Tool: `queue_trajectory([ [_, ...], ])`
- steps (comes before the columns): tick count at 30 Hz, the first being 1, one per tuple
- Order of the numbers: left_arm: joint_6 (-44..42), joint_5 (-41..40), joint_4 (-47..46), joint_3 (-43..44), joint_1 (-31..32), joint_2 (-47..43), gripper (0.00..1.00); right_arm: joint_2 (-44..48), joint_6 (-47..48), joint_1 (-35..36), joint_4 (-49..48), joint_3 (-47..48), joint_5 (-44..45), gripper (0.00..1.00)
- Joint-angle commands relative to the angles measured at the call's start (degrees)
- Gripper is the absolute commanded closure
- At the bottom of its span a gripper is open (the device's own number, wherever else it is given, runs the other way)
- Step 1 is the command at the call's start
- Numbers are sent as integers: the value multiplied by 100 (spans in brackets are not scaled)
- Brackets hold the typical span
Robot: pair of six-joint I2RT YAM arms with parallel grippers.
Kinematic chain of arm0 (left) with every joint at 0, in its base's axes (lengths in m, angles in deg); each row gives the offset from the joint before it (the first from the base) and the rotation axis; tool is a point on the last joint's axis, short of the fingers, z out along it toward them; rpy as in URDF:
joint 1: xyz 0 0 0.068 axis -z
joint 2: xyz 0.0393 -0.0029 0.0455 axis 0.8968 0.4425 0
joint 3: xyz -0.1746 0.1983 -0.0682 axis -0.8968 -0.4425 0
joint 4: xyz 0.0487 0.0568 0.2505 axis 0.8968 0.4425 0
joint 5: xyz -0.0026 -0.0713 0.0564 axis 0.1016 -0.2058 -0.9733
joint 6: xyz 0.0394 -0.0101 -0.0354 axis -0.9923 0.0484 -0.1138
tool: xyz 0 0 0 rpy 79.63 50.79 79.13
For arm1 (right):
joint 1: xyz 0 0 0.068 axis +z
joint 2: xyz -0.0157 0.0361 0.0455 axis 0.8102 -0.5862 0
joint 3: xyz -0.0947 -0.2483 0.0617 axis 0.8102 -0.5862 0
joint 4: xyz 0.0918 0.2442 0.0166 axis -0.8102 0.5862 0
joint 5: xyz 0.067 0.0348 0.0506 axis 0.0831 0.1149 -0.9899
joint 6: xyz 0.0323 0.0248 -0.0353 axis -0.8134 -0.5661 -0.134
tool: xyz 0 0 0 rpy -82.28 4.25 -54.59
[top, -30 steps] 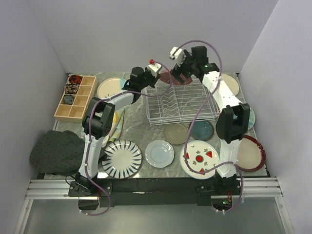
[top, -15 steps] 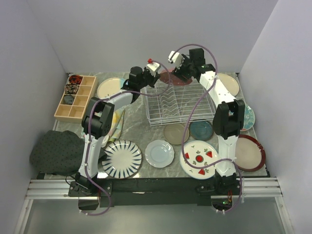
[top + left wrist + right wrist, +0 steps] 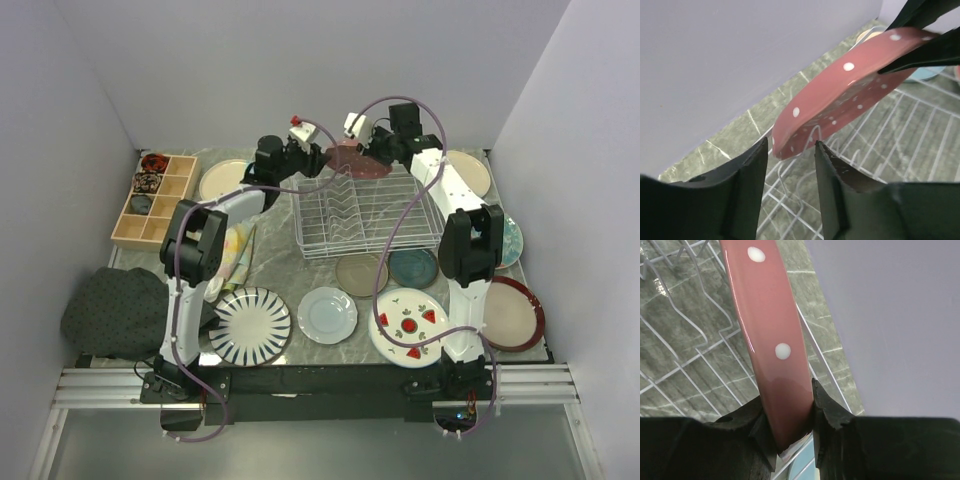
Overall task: Load the plates into the dish rack
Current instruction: Grab a plate with the right arm
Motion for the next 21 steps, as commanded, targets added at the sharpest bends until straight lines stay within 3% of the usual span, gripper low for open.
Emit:
queue_trajectory([
  [1, 571, 306, -678, -306, -184, -844, 50, 712, -30, -95, -762, 121, -232, 100],
  [11, 1142, 376, -1100, -1159, -579, -1583, 24, 1424, -65, -165, -630, 79, -522, 100],
  [14, 1239, 376, -1092, -1388, -694, -1768, 1, 1653, -109, -174, -639, -71, -549, 100],
  [21, 1520, 113, -846, -1792, -949, -2146, 1, 2119, -188, -174, -420, -387, -1031, 100],
])
